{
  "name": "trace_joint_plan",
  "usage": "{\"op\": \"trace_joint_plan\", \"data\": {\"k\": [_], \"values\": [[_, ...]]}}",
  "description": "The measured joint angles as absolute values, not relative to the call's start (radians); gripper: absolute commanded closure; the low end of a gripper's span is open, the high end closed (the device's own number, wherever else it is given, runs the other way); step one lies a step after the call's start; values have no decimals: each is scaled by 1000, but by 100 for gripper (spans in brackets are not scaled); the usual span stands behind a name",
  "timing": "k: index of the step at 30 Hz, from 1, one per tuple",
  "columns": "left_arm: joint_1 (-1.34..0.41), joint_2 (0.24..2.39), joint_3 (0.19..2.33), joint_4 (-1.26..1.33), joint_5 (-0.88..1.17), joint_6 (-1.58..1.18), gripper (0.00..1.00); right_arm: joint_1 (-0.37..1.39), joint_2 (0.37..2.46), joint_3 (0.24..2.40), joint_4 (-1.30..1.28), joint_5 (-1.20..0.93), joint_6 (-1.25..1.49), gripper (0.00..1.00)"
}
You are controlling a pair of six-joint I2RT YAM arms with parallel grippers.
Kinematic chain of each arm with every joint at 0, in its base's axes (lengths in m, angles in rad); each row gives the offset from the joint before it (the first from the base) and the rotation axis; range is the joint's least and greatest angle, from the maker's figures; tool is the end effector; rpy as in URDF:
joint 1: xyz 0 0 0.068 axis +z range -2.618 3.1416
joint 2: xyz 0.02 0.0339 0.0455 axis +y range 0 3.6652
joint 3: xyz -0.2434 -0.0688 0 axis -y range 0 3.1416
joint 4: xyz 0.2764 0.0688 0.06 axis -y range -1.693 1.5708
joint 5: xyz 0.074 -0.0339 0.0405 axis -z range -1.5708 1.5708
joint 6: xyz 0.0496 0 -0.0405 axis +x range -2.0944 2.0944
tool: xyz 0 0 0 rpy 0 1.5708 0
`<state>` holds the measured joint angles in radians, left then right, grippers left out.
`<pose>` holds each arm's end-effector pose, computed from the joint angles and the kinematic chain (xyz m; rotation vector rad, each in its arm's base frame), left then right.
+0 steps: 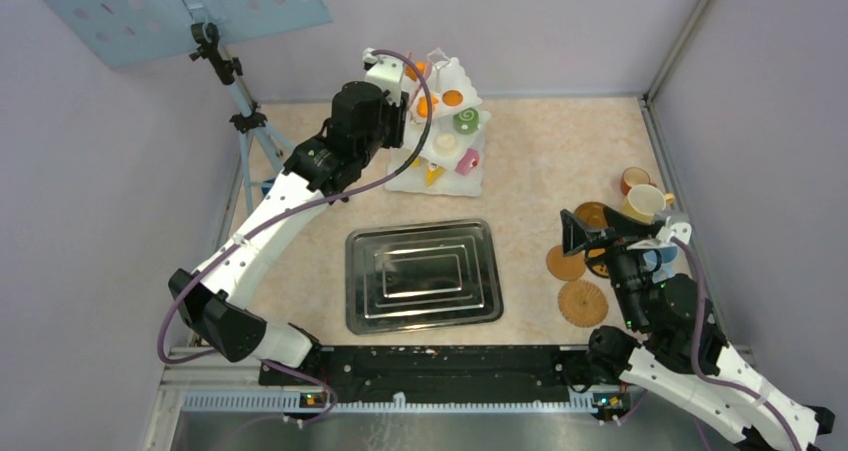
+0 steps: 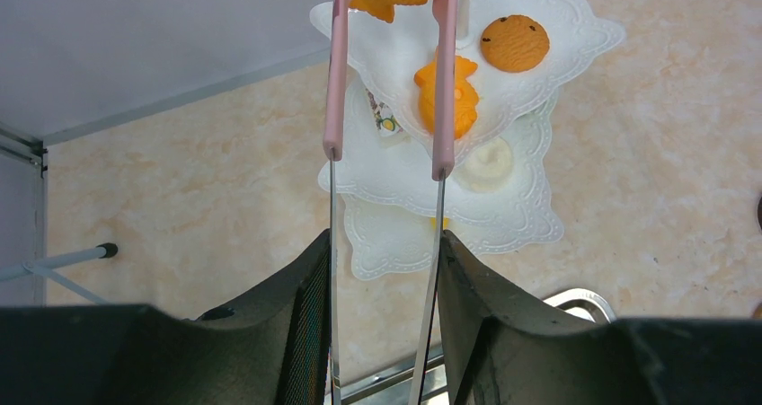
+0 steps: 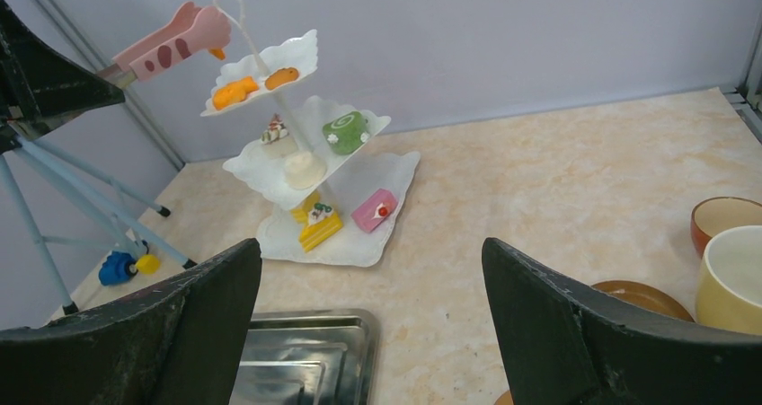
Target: Serve the afternoon tea
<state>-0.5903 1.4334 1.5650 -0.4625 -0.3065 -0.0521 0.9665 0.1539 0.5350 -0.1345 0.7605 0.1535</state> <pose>0.3136 -0.1921 0.4110 0.2995 1.8645 -0.1479 0.0965 0.0796 0.3361 0.0946 1.4032 0.4290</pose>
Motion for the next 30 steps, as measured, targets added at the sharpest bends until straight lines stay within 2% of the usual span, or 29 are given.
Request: {"op": "trace_joint_plan", "data": {"k": [22,30], "values": [[-587,1433,1565,-463,-299,-29,48,966,160,531,-134,754,162,10],[-582,1433,1565,-463,-299,-27,48,966,160,531,-134,754,162,10]]}}
